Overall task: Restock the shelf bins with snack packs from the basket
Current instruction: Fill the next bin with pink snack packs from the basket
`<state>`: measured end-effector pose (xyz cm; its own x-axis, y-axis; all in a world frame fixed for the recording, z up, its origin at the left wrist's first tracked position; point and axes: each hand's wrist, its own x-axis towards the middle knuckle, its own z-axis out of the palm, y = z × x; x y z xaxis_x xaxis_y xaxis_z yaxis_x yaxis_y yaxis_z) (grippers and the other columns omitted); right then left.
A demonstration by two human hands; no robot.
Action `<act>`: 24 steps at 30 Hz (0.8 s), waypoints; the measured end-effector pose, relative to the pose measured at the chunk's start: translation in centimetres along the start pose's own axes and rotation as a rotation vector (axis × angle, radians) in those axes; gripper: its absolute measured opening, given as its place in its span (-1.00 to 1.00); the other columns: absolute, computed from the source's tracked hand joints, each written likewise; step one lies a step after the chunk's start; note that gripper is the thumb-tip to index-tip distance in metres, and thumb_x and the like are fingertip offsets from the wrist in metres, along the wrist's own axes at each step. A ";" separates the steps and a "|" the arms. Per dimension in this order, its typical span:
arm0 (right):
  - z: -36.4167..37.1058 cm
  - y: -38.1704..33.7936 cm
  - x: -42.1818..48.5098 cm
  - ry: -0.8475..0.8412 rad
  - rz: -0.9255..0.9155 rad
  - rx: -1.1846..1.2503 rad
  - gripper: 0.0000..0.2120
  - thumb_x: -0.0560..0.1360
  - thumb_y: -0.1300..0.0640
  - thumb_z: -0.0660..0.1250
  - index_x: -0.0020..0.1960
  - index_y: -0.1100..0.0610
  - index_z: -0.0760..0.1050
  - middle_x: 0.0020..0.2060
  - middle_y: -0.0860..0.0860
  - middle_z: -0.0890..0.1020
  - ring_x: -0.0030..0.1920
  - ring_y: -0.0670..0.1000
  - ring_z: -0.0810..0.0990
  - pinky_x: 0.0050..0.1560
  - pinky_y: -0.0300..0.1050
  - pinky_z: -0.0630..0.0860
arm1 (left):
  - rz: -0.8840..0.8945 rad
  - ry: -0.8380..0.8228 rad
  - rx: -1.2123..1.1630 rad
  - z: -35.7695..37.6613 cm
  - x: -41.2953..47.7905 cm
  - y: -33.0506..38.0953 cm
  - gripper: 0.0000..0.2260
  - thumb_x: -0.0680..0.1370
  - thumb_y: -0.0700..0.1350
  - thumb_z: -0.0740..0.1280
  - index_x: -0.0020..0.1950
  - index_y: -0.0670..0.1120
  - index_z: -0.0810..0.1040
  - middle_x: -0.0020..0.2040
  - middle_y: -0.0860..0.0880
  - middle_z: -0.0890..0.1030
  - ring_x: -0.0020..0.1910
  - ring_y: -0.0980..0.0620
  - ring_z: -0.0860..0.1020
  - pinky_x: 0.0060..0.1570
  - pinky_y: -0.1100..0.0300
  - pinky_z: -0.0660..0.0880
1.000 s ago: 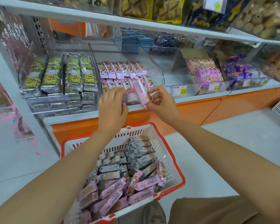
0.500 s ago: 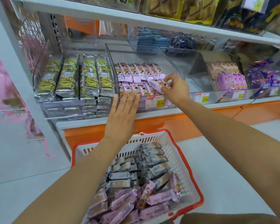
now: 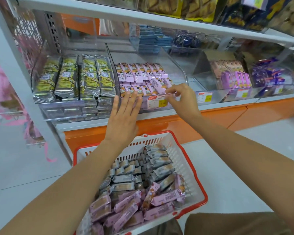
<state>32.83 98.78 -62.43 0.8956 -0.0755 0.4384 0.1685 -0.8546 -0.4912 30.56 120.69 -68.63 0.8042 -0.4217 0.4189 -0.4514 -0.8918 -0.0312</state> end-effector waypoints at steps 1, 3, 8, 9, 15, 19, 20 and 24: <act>-0.2 -0.1 -1.4 -0.011 -0.009 0.028 -0.90 0.51 0.15 0.40 0.01 0.10 0.64 -0.09 -0.03 0.55 -0.11 -0.05 0.48 -0.11 -0.24 0.40 | 0.021 0.012 0.009 0.0 -0.4 0.3 -0.26 0.51 -0.11 0.24 0.62 -0.15 -0.02 0.62 -0.16 -0.04 0.60 -0.16 -0.10 0.54 -0.17 -0.19; -0.1 0.5 -4.1 -0.033 -0.008 0.081 -0.91 0.49 0.18 0.42 0.00 0.09 0.63 -0.12 -0.03 0.57 -0.17 -0.06 0.49 -0.15 -0.29 0.39 | 0.071 0.025 0.006 0.5 -1.5 1.1 -0.28 0.48 -0.14 0.30 0.60 -0.18 0.12 0.60 -0.21 0.09 0.59 -0.20 0.01 0.55 -0.19 -0.07; 1.8 4.0 -10.5 -0.204 0.121 0.129 -0.83 0.46 0.18 0.45 0.05 0.09 0.63 -0.16 -0.09 0.58 -0.20 -0.08 0.50 -0.14 -0.20 0.44 | 0.106 -0.048 -0.057 2.5 -4.2 2.4 -0.31 0.35 -0.19 0.49 0.48 -0.15 0.40 0.46 -0.23 0.37 0.42 -0.26 0.34 0.41 -0.20 0.27; 2.3 4.7 -11.6 -0.255 0.136 0.129 -0.82 0.46 0.18 0.46 0.06 0.09 0.63 -0.16 -0.08 0.59 -0.20 -0.07 0.51 -0.14 -0.20 0.45 | 0.110 -0.071 -0.062 3.1 -4.6 2.3 -0.32 0.35 -0.19 0.50 0.46 -0.15 0.42 0.44 -0.22 0.40 0.39 -0.25 0.37 0.38 -0.20 0.29; 5.6 7.0 -16.7 -0.664 0.179 0.125 -0.75 0.45 0.14 0.48 0.12 0.13 0.62 -0.10 -0.06 0.59 -0.14 -0.09 0.53 -0.11 -0.41 0.43 | 0.037 -0.331 0.008 7.4 -6.7 0.7 -0.28 0.47 -0.06 0.43 0.57 -0.11 0.23 0.54 -0.18 0.27 0.51 -0.20 0.22 0.50 -0.18 0.09; 8.7 8.6 -18.8 -0.789 0.203 0.005 -0.79 0.47 0.03 0.46 0.05 0.10 0.63 -0.11 -0.02 0.64 -0.19 -0.11 0.51 -0.16 -0.28 0.40 | -0.042 -0.492 0.028 10.2 -7.9 -0.1 -0.26 0.59 0.10 0.26 0.63 -0.10 -0.05 0.61 -0.14 0.05 0.58 -0.16 0.01 0.54 -0.11 -0.13; 9.3 8.9 -19.1 -0.811 0.204 -0.027 -0.81 0.48 0.01 0.44 0.02 0.10 0.64 -0.13 0.00 0.67 -0.22 -0.09 0.53 -0.17 -0.24 0.42 | -0.065 -0.511 0.027 10.6 -8.1 -0.2 -0.27 0.60 0.11 0.23 0.62 -0.11 -0.07 0.61 -0.15 0.04 0.58 -0.16 0.00 0.54 -0.10 -0.15; 11.4 9.3 -19.8 -0.977 0.211 -0.141 -0.77 0.52 -0.01 0.40 -0.07 0.16 0.66 -0.17 0.06 0.69 -0.21 0.00 0.62 -0.14 -0.07 0.60 | -0.090 -0.545 0.049 11.9 -8.8 -1.2 -0.27 0.59 0.09 0.23 0.61 -0.15 -0.06 0.59 -0.16 0.07 0.58 -0.16 -0.01 0.54 -0.13 -0.14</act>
<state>21.32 98.18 -84.26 0.8570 0.1676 -0.4872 -0.0264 -0.9301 -0.3664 28.59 123.49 -83.14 0.9282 -0.3560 -0.1084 -0.3640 -0.9292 -0.0648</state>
